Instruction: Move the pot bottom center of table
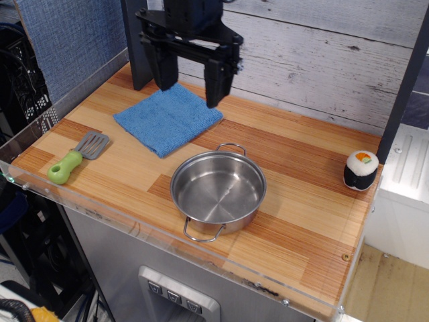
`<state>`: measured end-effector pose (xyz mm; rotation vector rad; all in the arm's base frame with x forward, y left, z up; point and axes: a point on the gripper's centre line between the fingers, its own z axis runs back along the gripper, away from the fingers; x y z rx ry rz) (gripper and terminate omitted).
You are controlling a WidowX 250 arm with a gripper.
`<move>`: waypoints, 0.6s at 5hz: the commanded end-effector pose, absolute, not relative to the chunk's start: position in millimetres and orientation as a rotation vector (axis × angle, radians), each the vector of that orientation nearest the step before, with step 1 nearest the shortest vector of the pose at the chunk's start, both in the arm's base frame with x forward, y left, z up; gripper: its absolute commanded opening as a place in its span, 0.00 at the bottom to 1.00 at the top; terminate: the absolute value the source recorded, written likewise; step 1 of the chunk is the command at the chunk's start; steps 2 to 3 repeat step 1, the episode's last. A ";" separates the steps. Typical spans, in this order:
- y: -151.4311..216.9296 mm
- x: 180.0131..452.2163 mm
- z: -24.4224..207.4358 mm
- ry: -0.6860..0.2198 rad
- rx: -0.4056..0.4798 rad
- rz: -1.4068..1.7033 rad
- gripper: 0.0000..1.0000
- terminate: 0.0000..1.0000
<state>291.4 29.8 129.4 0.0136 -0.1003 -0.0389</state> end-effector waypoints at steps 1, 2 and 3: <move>33.1 276.4 143.7 -0.167 0.036 0.002 1.00 1.00; 33.1 276.4 143.7 -0.167 0.036 0.002 1.00 1.00; 33.1 276.4 143.7 -0.167 0.036 0.002 1.00 1.00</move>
